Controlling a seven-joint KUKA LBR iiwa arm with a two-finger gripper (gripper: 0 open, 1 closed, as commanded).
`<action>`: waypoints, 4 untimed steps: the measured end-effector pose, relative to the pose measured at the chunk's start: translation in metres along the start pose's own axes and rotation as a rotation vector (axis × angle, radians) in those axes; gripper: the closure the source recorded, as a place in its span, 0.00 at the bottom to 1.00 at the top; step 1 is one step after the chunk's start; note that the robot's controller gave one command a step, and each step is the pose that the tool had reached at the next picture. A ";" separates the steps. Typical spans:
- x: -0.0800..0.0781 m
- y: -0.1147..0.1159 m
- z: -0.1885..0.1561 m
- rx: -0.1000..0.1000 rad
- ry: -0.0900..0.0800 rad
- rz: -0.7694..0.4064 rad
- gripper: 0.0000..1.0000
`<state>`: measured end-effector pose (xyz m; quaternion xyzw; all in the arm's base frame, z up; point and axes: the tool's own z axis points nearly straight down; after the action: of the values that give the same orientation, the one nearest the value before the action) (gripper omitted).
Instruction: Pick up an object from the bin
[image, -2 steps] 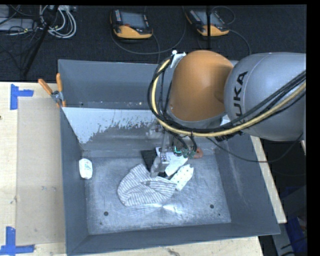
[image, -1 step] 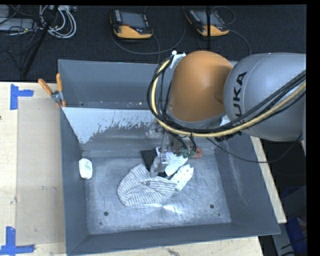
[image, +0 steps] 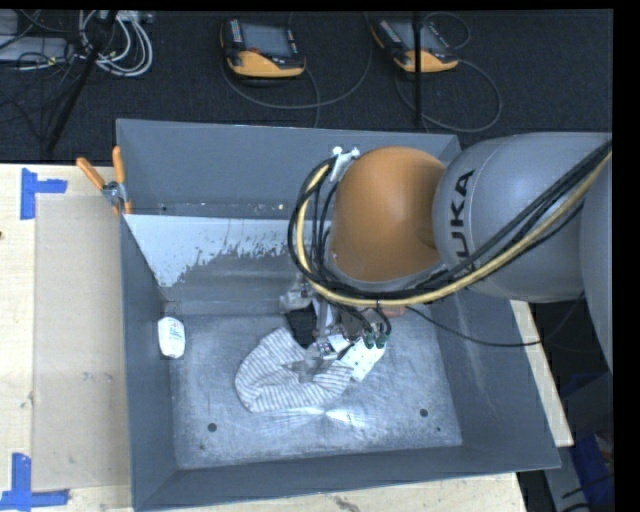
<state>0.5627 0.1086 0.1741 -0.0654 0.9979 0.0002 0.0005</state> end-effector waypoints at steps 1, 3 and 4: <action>0.004 -0.001 0.012 0.000 0.001 -0.070 0.00; -0.051 0.028 0.092 -0.001 0.001 -0.008 1.00; -0.051 0.028 0.092 -0.002 0.001 -0.007 1.00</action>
Offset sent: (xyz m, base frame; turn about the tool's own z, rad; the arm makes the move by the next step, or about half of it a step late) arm 0.0288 -0.0161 -0.0346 -0.2567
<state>0.6094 0.1427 0.0822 -0.0691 0.9976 0.0009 -0.0002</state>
